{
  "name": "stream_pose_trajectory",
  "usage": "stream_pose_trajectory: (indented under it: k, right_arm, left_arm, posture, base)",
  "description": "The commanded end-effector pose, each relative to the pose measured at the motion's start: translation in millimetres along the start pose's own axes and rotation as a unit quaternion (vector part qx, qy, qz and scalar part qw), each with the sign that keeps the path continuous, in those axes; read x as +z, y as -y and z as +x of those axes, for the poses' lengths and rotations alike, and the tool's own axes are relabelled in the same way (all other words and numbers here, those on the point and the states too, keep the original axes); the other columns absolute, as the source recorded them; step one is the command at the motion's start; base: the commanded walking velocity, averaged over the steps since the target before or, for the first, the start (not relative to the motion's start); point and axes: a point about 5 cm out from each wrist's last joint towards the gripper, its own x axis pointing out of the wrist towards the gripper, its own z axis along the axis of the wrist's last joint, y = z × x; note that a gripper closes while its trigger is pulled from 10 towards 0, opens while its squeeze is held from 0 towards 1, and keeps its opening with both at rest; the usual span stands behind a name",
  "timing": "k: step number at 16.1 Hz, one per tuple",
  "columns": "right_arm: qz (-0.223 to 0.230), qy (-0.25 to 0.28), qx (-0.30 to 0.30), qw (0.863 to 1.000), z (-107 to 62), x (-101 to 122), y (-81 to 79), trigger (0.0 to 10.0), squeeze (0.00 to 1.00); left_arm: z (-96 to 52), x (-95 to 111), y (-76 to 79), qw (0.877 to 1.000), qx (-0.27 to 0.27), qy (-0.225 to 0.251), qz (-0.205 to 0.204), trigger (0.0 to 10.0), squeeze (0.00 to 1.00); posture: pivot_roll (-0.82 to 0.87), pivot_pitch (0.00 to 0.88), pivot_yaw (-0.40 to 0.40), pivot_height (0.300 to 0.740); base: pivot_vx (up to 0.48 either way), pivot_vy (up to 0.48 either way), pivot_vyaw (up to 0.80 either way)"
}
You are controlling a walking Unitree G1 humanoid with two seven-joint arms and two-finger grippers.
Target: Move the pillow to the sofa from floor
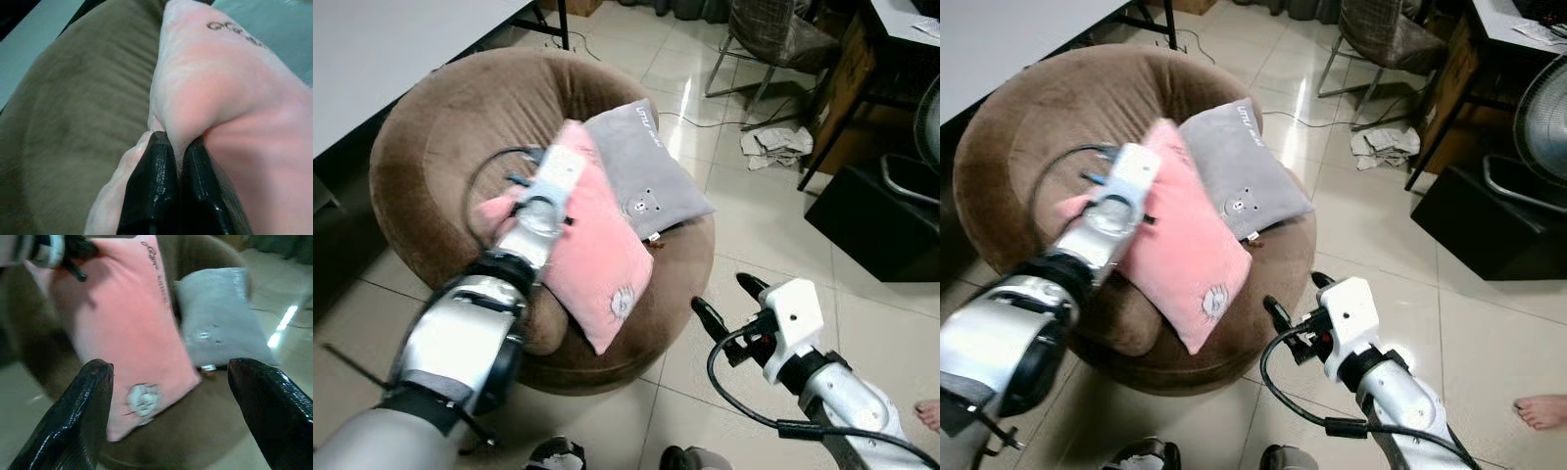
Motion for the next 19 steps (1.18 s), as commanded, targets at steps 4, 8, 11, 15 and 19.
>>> stream_pose_trajectory:
  k: [4, 8, 11, 15, 19]
  right_arm:
    - [0.037, -0.011, 0.121, 0.992, -4.4, -2.0, -12.4, 10.0, 0.00]
    - [0.019, -0.012, 0.133, 0.991, -5.9, -0.9, -2.8, 10.0, 0.00]
    - [-0.057, 0.030, -0.024, 0.998, 6.4, 7.8, 22.6, 10.0, 0.00]
    - [-0.017, 0.105, -0.168, 0.980, 14.9, 25.2, 36.1, 10.0, 0.00]
    - [0.026, 0.112, -0.202, 0.973, 29.3, 18.8, 31.8, 10.0, 0.00]
  left_arm:
    - [0.7, -1.8, -9.2, 0.999, 0.020, 0.011, -0.038, 10.0, 1.00]
    - [1.5, 9.4, -15.6, 0.996, 0.027, 0.040, -0.080, 10.0, 1.00]
    - [0.8, 29.2, -34.5, 0.972, 0.006, 0.117, -0.204, 10.0, 0.00]
    - [-24.4, 19.5, -34.0, 0.942, -0.096, 0.210, -0.245, 10.0, 0.00]
    - [-79.6, -24.8, -15.0, 0.943, -0.175, 0.203, -0.196, 10.0, 0.00]
  posture:
    - [0.04, 0.123, -0.057, 0.740]
    - [0.04, 0.096, -0.065, 0.740]
    - [0.04, 0.059, -0.074, 0.740]
    - [0.08, 0.032, -0.113, 0.740]
    - [0.11, 0.013, -0.145, 0.740]
  base:
    - [0.000, 0.000, 0.00]
    - [0.000, 0.000, 0.00]
    - [0.000, 0.000, 0.00]
    - [0.000, 0.000, 0.40]
    - [0.000, 0.000, 0.80]
